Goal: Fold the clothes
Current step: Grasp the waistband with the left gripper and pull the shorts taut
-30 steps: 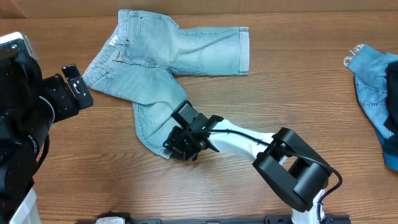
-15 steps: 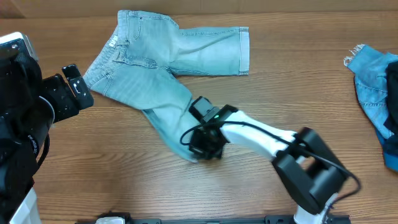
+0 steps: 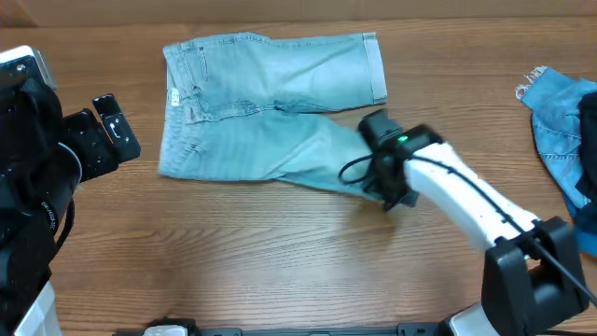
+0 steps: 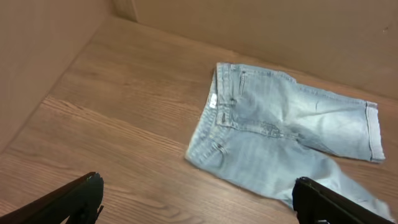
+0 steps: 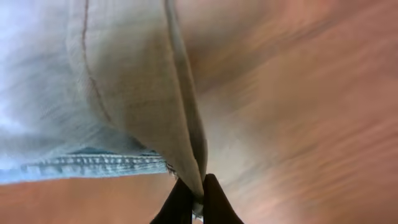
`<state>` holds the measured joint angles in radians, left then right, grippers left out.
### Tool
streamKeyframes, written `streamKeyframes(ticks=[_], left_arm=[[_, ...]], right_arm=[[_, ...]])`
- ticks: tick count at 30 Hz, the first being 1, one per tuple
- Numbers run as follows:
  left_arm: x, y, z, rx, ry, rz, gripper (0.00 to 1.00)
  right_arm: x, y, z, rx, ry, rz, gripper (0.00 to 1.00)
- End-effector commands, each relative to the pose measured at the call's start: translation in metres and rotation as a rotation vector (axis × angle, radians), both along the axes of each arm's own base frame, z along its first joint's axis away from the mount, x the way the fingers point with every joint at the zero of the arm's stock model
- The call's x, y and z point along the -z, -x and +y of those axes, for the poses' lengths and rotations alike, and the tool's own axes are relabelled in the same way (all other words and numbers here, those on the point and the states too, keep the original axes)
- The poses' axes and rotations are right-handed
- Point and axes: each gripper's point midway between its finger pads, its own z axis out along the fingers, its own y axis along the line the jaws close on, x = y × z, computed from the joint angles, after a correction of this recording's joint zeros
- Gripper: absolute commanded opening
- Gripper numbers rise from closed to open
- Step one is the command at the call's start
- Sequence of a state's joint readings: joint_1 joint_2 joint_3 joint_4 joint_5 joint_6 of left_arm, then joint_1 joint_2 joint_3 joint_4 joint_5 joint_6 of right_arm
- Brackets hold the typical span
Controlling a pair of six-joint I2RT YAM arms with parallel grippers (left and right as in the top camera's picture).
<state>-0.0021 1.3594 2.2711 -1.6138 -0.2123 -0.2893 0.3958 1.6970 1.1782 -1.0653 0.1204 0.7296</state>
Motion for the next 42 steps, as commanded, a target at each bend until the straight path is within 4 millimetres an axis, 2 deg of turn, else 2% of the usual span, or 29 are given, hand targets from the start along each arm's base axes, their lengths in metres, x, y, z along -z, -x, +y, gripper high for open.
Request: streamKeyframes(ticks=[1, 4, 7, 11, 14, 18, 21, 26, 31, 37, 42], left_arm=[[0.002, -0.005, 0.0, 0.005, -0.002, 0.011, 1.0], [0.017, -0.009, 0.0, 0.005, -0.001, 0.081, 1.0], [0.035, -0.016, -0.004, 0.021, 0.016, 0.154, 1.0], [0.073, -0.037, -0.022, 0.107, 0.076, 0.281, 1.0], [0.103, -0.052, -0.024, 0.124, 0.083, 0.359, 1.0], [0.152, -0.066, -0.045, 0.241, 0.151, 0.468, 1.0], [0.198, -0.063, -0.046, 0.236, 0.169, 0.582, 1.0], [0.278, -0.06, -0.077, 0.392, 0.307, 0.671, 1.0], [0.349, -0.057, -0.087, 0.421, 0.367, 0.726, 1.0], [0.39, -0.062, -0.089, 0.465, 0.359, 0.74, 1.0], [0.404, -0.075, -0.095, 0.553, 0.348, 0.712, 0.93]], right_arm=[[-0.011, -0.024, -0.044, -0.026, 0.072, -0.066, 0.04], [-0.019, -0.037, -0.075, 0.046, 0.08, -0.085, 0.04], [-0.028, -0.046, -0.095, 0.052, 0.079, -0.104, 0.04], [-0.036, -0.057, -0.103, 0.04, 0.053, -0.134, 0.04], [-0.042, -0.066, -0.104, 0.042, 0.056, -0.169, 0.04], [-0.052, -0.078, -0.104, 0.022, 0.057, -0.211, 0.04], [-0.056, -0.081, -0.104, 0.025, 0.056, -0.224, 0.04], [-0.056, -0.08, -0.105, 0.027, 0.056, -0.219, 0.04], [-0.055, -0.078, -0.103, 0.025, 0.046, -0.211, 0.04], [-0.055, -0.078, -0.099, 0.021, 0.022, -0.21, 0.04], [-0.054, -0.078, -0.098, 0.02, 0.016, -0.21, 0.04]])
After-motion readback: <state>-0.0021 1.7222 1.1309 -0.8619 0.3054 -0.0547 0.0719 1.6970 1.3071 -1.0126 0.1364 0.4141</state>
